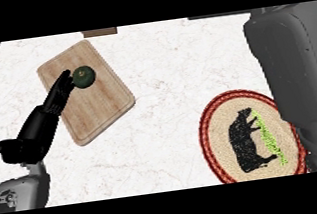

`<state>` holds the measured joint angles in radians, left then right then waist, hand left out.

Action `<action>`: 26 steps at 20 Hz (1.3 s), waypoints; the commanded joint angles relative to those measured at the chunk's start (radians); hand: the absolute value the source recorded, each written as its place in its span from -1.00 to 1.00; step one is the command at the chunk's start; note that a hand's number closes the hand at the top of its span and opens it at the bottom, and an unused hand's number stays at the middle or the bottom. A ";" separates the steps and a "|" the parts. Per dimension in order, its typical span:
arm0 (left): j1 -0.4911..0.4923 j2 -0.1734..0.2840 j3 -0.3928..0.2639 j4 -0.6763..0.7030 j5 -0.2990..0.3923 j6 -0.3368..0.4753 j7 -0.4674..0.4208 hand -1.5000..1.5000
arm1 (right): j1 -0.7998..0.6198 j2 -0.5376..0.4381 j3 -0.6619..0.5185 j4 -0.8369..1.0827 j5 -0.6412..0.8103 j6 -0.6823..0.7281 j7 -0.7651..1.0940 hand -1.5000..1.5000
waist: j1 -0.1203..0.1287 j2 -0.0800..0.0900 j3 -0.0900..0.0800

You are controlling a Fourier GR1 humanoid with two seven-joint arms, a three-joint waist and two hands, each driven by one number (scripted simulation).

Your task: Pick the can from the placemat and place it in the basket

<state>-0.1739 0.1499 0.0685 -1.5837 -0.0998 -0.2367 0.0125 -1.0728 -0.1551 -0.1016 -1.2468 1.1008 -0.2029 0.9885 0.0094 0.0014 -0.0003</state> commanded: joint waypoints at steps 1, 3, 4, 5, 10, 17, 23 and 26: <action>-0.002 0.016 0.015 -0.028 0.025 -0.020 0.044 0.00 | -0.030 -0.067 -0.059 0.115 0.019 -0.076 -0.034 1.00 | 0.005 0.002 0.000; -0.015 -0.025 -0.029 0.015 -0.030 0.020 -0.010 0.00 | -0.101 -0.122 -0.102 0.212 0.021 -0.097 -0.057 1.00 | 0.008 0.006 0.000; 0.000 0.003 0.004 -0.004 0.003 -0.004 0.001 0.00 | -0.096 -0.136 -0.116 0.237 0.018 -0.093 -0.054 1.00 | 0.009 0.004 0.000; -0.020 -0.014 -0.008 0.031 -0.020 0.017 -0.004 0.00 | -0.104 -0.131 -0.117 0.234 0.029 -0.133 -0.050 1.00 | 0.005 0.004 0.000; 0.028 0.032 0.024 -0.050 0.043 -0.049 0.008 0.00 | -0.136 -0.233 -0.206 0.382 0.026 -0.281 -0.136 1.00 | 0.025 0.007 0.000; -0.063 0.007 0.007 0.046 0.006 -0.016 0.019 0.00 | -0.196 -0.372 -0.283 0.576 -0.020 -0.308 -0.236 1.00 | 0.012 0.008 0.000; -0.023 -0.009 0.009 0.036 -0.008 0.010 -0.008 0.00 | -0.088 -0.409 -0.341 0.626 -0.133 -0.336 -0.392 1.00 | 0.002 0.003 0.001; -0.034 0.024 0.029 -0.014 0.030 -0.029 0.047 0.00 | -0.065 -0.410 -0.351 0.680 -0.155 -0.381 -0.460 1.00 | 0.009 0.005 0.001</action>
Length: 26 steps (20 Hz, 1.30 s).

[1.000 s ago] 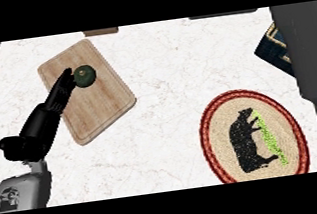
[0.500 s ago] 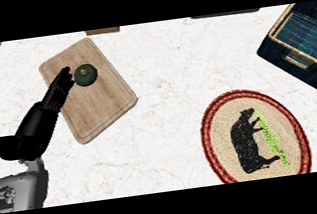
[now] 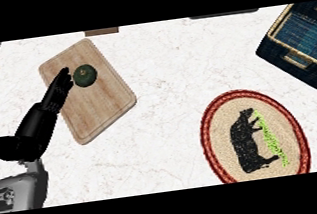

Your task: Pick the can from the placemat and place it in the basket

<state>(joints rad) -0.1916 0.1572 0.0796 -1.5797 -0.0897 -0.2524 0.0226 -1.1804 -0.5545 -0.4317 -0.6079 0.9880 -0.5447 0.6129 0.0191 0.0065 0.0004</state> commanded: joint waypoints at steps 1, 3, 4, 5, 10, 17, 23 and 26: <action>0.006 0.010 0.007 0.012 -0.001 -0.009 -0.022 0.00 | 0.078 -0.014 -0.046 0.049 -0.072 -0.062 -0.120 1.00 | -0.002 0.001 0.000; -0.021 -0.037 -0.029 -0.006 -0.035 0.043 0.016 0.00 | 0.074 -0.018 -0.040 0.086 -0.060 -0.113 -0.151 1.00 | 0.000 0.002 0.000; 0.030 0.006 0.006 0.026 -0.010 -0.004 -0.048 0.00 | 0.113 -0.035 -0.052 0.081 -0.082 -0.113 -0.203 1.00 | -0.001 0.002 0.000; 0.024 0.017 0.017 0.010 0.017 -0.026 -0.027 0.00 | 0.096 -0.033 -0.044 0.084 -0.071 -0.133 -0.171 1.00 | -0.001 0.000 0.000; -0.022 -0.011 0.002 0.050 -0.010 0.006 -0.048 0.00 | 0.076 -0.078 -0.040 0.180 -0.059 -0.194 -0.251 1.00 | 0.008 0.005 0.000; 0.033 -0.021 -0.031 -0.057 -0.013 0.001 0.010 0.00 | 0.125 -0.121 -0.151 0.214 -0.193 -0.318 -0.418 -1.00 | 0.023 0.007 0.002; 0.003 -0.005 -0.006 -0.007 -0.006 -0.006 -0.008 0.00 | 0.108 -0.143 -0.138 0.236 -0.222 -0.277 -0.510 -1.00 | 0.009 0.003 0.001; -0.003 -0.016 -0.015 -0.044 -0.003 0.002 0.042 0.00 | 0.081 -0.128 -0.158 0.242 -0.257 -0.298 -0.549 -1.00 | 0.014 0.004 0.001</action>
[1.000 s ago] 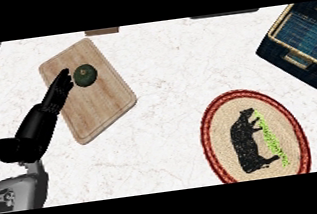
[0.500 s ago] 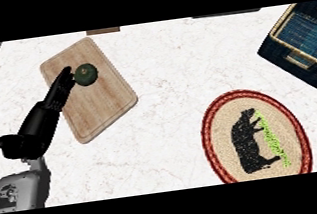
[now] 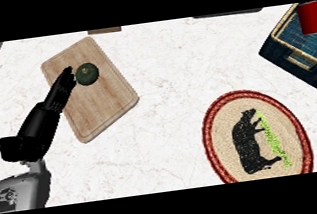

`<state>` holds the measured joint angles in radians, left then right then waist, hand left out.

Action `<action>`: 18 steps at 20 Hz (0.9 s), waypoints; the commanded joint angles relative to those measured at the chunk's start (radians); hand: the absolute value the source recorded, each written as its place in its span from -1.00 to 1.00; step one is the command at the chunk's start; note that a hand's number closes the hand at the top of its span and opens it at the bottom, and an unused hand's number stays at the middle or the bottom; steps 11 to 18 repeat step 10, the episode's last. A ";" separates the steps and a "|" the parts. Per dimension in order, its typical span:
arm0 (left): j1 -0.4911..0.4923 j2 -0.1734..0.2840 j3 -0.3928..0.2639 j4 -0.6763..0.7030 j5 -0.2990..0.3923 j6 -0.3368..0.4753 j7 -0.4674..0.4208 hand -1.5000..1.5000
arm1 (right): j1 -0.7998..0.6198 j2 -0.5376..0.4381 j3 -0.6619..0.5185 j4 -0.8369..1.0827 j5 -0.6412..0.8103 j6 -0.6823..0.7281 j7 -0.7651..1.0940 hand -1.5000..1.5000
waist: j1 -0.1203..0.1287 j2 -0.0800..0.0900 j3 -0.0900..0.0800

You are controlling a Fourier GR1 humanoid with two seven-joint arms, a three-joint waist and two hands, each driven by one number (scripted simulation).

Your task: Pick the can from the placemat and place it in the basket

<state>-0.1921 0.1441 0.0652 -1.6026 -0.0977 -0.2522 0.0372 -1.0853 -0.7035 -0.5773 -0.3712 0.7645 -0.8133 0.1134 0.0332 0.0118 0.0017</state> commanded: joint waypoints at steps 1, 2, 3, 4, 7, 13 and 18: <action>-0.026 -0.028 -0.014 0.005 -0.008 0.024 0.025 0.00 | -0.002 -0.007 -0.063 -0.011 -0.102 0.023 -0.130 -1.00 | 0.000 0.003 0.001; -0.021 -0.007 0.002 -0.013 0.013 0.003 0.048 0.00 | -0.035 -0.015 -0.067 -0.025 -0.109 0.021 -0.113 -1.00 | 0.001 0.000 0.001; 0.018 0.009 0.012 0.059 -0.016 0.001 -0.071 0.00 | -0.030 -0.019 -0.072 -0.048 -0.129 0.049 -0.103 -1.00 | -0.014 -0.004 -0.001; -0.003 0.002 0.006 0.009 0.005 -0.003 -0.006 0.00 | -0.015 -0.013 -0.099 -0.030 -0.154 0.001 -0.150 -1.00 | -0.002 0.000 0.000; 0.004 0.027 0.027 0.025 0.013 -0.021 -0.019 0.00 | -0.012 -0.027 -0.142 -0.080 -0.217 0.020 -0.112 -1.00 | -0.022 -0.008 -0.001; 0.005 -0.001 0.002 -0.019 0.009 -0.002 0.040 0.00 | 0.028 -0.040 -0.183 -0.069 -0.286 0.092 -0.097 -1.00 | -0.025 -0.011 -0.001; 0.005 -0.001 0.002 -0.019 0.009 -0.002 0.040 0.00 | 0.028 -0.040 -0.183 -0.069 -0.286 0.092 -0.097 -1.00 | -0.025 -0.011 -0.001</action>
